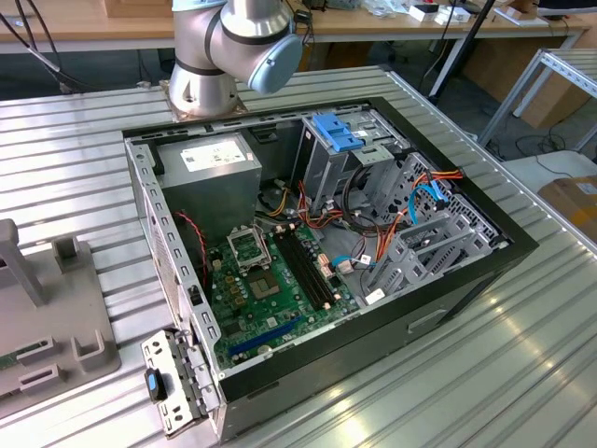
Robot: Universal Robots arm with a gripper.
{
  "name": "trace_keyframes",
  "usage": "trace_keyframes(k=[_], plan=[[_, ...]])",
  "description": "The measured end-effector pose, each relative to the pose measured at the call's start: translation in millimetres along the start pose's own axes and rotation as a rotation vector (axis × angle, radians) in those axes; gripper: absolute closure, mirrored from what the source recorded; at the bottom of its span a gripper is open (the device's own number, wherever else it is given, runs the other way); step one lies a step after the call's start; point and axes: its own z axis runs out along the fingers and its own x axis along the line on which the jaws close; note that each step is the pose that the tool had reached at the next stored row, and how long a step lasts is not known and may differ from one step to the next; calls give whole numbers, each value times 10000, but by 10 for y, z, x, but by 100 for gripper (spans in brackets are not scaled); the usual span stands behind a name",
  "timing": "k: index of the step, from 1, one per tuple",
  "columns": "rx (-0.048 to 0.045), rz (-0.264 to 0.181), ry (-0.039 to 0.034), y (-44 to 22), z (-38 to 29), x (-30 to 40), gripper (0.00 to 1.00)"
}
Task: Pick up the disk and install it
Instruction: 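Pick up the disk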
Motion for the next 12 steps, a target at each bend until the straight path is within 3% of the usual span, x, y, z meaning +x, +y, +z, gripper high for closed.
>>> trace_keyframes(k=[4, 6, 10, 12], plan=[[-1, 0, -1, 0, -5, 0, 63], [0, 0, -1, 0, -45, 0, 63], [1, 0, -1, -1, -198, -1, 63], [0, 0, -1, -2, -321, -2, 63]])
